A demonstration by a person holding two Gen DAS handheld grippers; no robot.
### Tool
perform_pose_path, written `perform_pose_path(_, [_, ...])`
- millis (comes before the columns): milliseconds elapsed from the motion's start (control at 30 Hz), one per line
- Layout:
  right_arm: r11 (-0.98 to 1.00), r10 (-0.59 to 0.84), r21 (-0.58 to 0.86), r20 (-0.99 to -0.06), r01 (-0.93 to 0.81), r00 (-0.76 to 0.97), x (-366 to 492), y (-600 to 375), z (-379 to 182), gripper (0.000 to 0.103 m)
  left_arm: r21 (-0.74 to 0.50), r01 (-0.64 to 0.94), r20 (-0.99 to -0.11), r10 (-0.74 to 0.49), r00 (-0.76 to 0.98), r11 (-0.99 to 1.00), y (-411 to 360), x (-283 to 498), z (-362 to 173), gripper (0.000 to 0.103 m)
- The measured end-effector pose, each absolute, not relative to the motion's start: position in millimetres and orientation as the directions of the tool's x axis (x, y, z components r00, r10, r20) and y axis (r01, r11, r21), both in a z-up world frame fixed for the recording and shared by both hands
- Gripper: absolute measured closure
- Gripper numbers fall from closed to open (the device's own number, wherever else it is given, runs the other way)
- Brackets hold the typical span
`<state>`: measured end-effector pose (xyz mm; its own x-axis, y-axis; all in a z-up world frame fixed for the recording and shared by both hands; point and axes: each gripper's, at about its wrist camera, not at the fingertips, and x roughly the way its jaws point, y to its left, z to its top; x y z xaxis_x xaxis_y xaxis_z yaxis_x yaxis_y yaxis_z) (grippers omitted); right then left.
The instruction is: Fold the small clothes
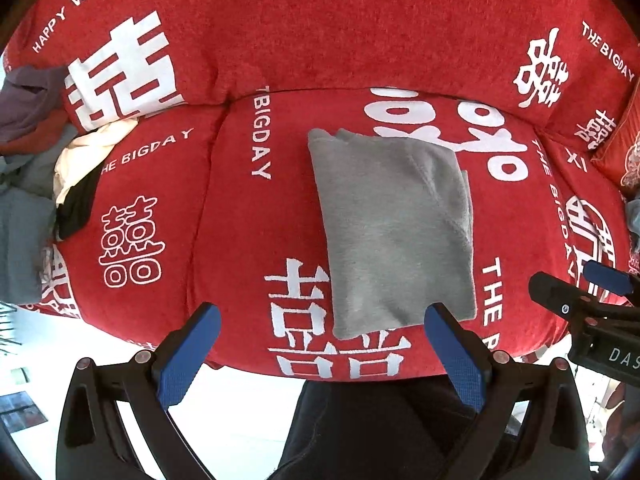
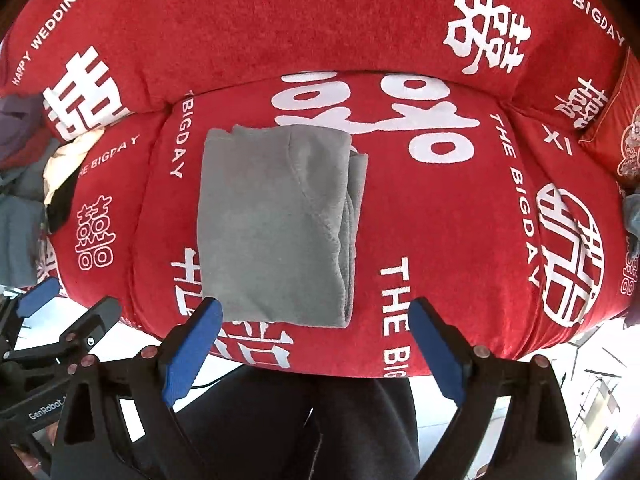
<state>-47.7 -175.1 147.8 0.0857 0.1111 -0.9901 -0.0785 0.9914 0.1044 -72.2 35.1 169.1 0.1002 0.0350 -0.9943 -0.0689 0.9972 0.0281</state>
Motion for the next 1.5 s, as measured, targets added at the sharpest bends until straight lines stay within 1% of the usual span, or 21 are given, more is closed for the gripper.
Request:
perform_pose_path(367, [0.992, 0.096, 0.089, -0.993, -0.086, 0.075, -47.9, -174.8, 146.6, 0.008, 0.025, -0.089, -0.994, 0.034, 0.101, 0.996, 35.9, -72.8, 170.1, 0.001])
perform_pose_path(567, [0.992, 0.094, 0.087, -0.993, -0.092, 0.077, -47.2, -174.9, 147.8, 0.008, 0.063, -0.075, -0.991, 0.071, 0.116, 0.995, 32.4, -75.6, 171.4, 0.001])
perform_pose_path(1500, [0.993, 0.08, 0.072, -0.993, -0.094, 0.085, -50.2, -172.3, 148.8, 0.008, 0.054, -0.088, -0.992, 0.063, 0.111, 0.995, 33.2, -78.5, 171.6, 0.001])
